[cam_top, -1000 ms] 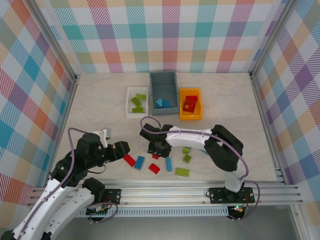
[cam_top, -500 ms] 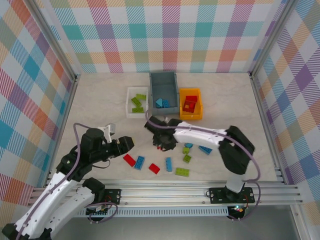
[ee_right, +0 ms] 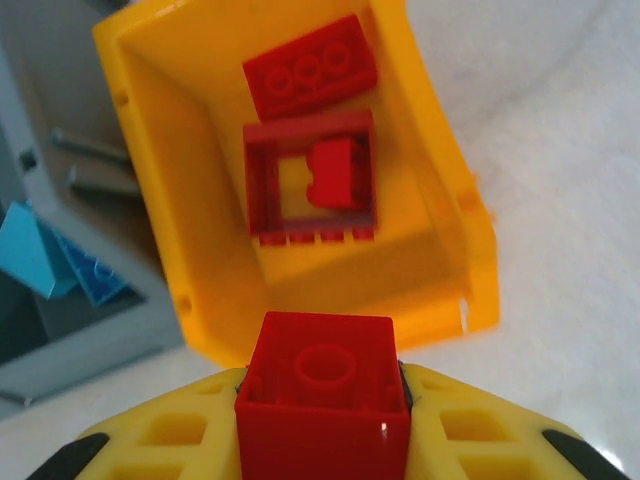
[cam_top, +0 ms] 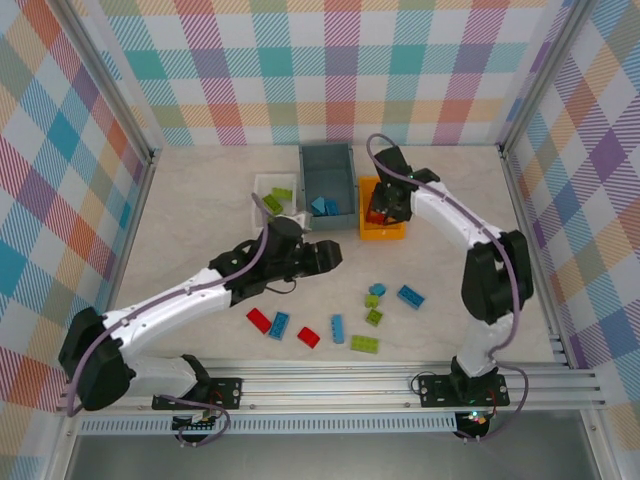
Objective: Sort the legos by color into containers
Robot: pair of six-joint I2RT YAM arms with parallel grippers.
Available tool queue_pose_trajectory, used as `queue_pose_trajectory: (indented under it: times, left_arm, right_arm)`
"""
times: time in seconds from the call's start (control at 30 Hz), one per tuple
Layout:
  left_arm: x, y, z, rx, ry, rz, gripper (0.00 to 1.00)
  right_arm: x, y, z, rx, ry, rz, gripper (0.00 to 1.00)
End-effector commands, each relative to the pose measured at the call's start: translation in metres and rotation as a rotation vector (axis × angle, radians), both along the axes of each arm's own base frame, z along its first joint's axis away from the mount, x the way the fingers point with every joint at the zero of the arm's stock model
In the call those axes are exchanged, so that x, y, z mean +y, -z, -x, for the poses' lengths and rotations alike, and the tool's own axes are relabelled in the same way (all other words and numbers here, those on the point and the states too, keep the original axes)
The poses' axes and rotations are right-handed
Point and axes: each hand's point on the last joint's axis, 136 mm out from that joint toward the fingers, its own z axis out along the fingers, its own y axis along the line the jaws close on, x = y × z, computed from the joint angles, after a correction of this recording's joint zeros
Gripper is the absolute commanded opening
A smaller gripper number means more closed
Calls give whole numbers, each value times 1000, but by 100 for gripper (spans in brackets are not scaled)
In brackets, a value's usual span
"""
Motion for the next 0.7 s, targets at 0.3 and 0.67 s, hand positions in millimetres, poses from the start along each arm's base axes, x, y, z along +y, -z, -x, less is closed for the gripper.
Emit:
queue_pose_trajectory:
  times: [0.3,0.67]
  left_arm:
    - [-57,-14,-24,-143,-21,-133,64]
    - [-38,16,0,-42,-86,-311,63]
  right_arm:
    - [17,24,-72,36,-144,-135,49]
    - [13,-34,-55,-85,-189,-151,61]
